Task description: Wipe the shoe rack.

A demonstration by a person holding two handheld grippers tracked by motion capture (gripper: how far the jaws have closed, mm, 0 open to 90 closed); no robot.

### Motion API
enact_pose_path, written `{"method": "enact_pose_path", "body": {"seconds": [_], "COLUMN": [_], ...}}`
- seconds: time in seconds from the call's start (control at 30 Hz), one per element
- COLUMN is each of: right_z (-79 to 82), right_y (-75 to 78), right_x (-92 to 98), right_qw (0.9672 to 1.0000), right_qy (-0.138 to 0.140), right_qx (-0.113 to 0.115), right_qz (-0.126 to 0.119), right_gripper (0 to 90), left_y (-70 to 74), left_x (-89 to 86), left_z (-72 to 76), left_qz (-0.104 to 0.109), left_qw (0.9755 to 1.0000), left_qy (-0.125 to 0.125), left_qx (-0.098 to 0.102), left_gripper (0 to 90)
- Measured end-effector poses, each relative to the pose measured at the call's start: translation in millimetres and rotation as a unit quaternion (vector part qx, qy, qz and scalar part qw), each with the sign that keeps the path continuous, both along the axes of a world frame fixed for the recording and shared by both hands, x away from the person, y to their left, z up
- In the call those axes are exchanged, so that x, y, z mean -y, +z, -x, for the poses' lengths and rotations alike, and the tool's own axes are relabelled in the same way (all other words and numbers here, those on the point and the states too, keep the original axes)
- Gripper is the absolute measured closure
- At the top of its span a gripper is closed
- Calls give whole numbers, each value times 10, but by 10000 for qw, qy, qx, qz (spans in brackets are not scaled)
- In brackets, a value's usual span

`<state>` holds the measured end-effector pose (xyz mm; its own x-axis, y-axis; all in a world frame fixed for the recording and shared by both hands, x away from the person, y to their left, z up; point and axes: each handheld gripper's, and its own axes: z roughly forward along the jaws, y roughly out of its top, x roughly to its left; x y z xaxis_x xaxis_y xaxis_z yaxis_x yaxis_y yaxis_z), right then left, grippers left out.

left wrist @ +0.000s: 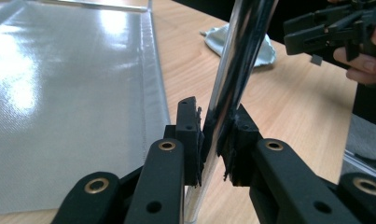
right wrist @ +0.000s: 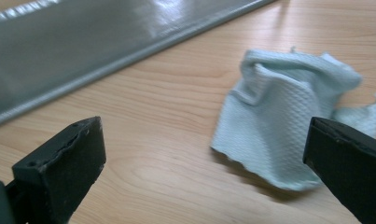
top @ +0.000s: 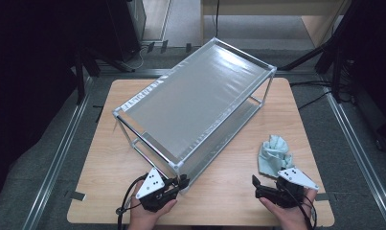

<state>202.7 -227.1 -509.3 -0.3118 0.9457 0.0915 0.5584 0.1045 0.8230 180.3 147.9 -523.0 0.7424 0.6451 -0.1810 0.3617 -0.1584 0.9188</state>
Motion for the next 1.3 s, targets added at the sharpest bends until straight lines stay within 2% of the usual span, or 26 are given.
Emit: {"method": "enact_pose_path", "body": {"seconds": [0.1, 0.13, 0.23, 0.33, 0.4, 0.47, 0.6, 0.67, 0.73, 0.8, 0.83, 0.93, 0.97, 1.0, 1.07, 1.13, 1.2, 1.3], "right_z": [13, 20, 45, 63, 67, 73, 87, 80, 72, 84, 94, 114, 115, 120, 121, 125, 134, 115], "right_y": [24, 28, 42, 43, 40, 30, 4, -6, -9, -5, -2, 2, 0, 0, -11, -22, -31, -46], "right_x": [-121, -184, -401, -640, -772, -952, -1257, -1429, -1614, -1747, -1816, -1975, -1992, -2007, -2007, -1978, -1941, -1830], "right_qw": [9997, 9994, 9974, 9948, 9928, 9893, 9832, 9785, 9726, 9681, 9656, 9631, 9633, 9651, 9656, 9635, 9637, 9632], "right_qy": [191, 309, 713, 1016, 1196, 1453, 1819, 2060, 2323, 2501, 2592, 2667, 2650, 2574, 2542, 2611, 2597, 2597], "right_qx": [66, 78, 31, 54, 52, 55, 56, 88, 84, 127, 152, 213, 275, 344, 403, 423, 458, 422], "right_qz": [-119, -110, -51, -37, -88, -88, -143, -29, -43, -94, -111, -291, -330, -348, -362, -416, -408, -547], "right_gripper": [0, 0, 0, 0, 0, 0, 0, 0, 7, 36, 62, 261, 315, 397, 517, 626, 699, 790], "left_y": [-8, 4, 21, 21, 19, 13, -15, -45, -75, -95, -104, -121, -125, -130, -137, -142, -145, -146], "left_x": [-79, -131, -265, -416, -501, -607, -756, -827, -902, -976, -1014, -1073, -1086, -1096, -1098, -1090, -1074, -1043], "left_z": [13, 18, 50, 100, 120, 147, 195, 217, 239, 261, 275, 292, 295, 295, 288, 277, 256, 215], "left_qz": [127, 249, 334, 286, 342, 376, 301, 257, 206, 205, 234, 221, 217, 210, 196, 185, 147, 86], "left_qw": [9999, 9995, 9988, 9985, 9977, 9965, 9935, 9905, 9874, 9844, 9827, 9802, 9795, 9790, 9786, 9788, 9789, 9777], "left_qy": [80, 136, 307, 456, 574, 735, 1071, 1306, 1507, 1670, 1752, 1880, 1911, 1938, 1964, 1961, 1966, 2030], "left_qx": [-55, -142, -172, -120, -147, -161, -248, -337, -434, -518, -558, -582, -593, -595, -586, -566, -538, -528], "left_gripper": [640, 577, 438, 393, 385, 377, 376, 379, 379, 380, 381, 417, 426, 433, 445, 454, 463, 475]}}
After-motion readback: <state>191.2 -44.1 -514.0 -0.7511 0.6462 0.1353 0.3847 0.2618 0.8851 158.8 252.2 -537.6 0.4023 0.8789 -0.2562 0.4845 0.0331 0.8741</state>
